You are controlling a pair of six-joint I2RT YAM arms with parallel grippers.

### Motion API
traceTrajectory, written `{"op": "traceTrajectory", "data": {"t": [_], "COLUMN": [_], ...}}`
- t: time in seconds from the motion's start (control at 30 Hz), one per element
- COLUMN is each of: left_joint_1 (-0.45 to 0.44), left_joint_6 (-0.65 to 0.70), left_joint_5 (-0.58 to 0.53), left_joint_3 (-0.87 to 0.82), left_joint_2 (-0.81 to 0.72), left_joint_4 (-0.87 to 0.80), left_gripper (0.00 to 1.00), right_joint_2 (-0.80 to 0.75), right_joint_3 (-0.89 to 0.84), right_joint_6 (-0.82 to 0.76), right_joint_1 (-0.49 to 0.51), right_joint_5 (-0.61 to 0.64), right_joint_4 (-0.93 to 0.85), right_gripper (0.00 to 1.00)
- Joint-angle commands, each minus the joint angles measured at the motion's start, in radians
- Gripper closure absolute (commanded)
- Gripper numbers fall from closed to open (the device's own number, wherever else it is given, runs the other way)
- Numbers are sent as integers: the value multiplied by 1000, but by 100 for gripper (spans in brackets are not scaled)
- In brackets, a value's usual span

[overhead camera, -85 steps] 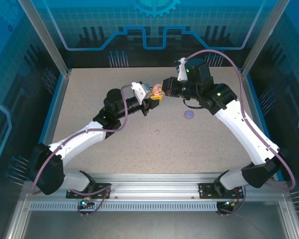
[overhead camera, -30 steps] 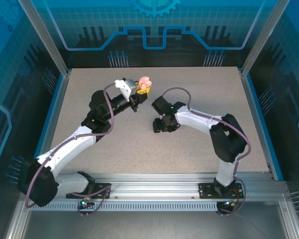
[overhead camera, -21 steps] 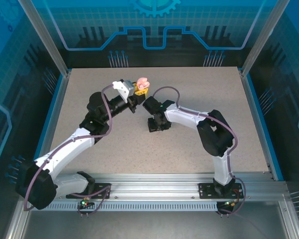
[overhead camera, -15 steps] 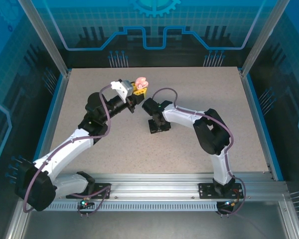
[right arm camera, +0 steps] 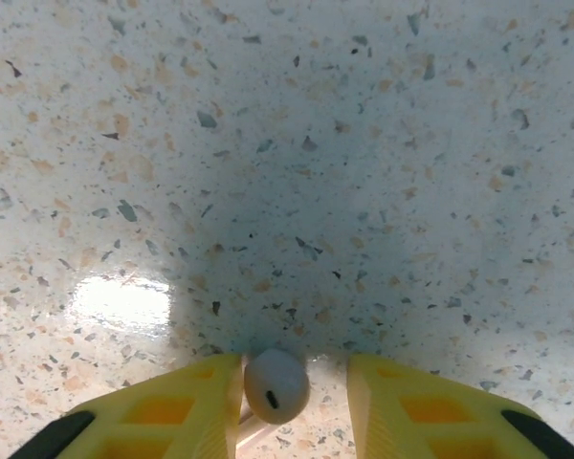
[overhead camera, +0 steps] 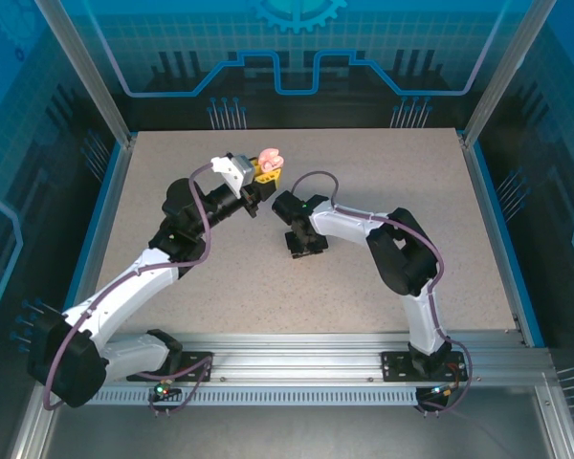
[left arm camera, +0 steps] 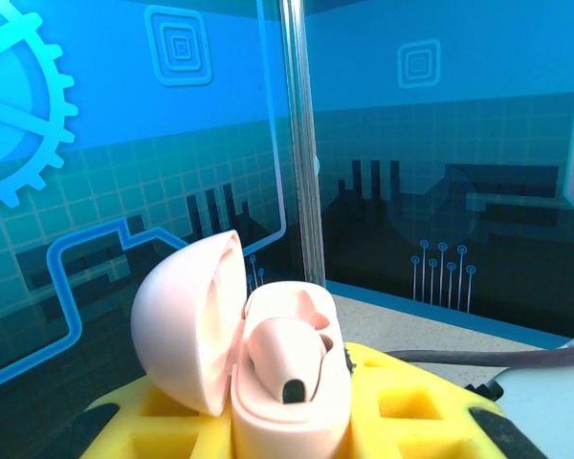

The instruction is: Insert wireless bluetooth earbuds into charging case

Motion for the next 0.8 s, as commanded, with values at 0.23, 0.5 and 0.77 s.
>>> {"op": "traceTrajectory", "data": {"t": [0.23,0.5,0.77], "left_joint_1": [7,8,8], "left_joint_6": [-28,-36,-61], "left_joint_5": [3,16,51], "left_joint_3": [-13,-11,-6], "left_joint_2": [-18,-15,-8], "left_joint_4": [36,28,20], "left_gripper": [100,100,100], "right_joint_2": [23,-107,-371], "right_joint_3": [-6,-89,-135], "right_joint_6": [5,22,5], "right_joint_1": [16,13,7], "right_joint_5": [-18,48,164], "right_joint_4": [1,44,35], "right_gripper": [84,88,90]}}
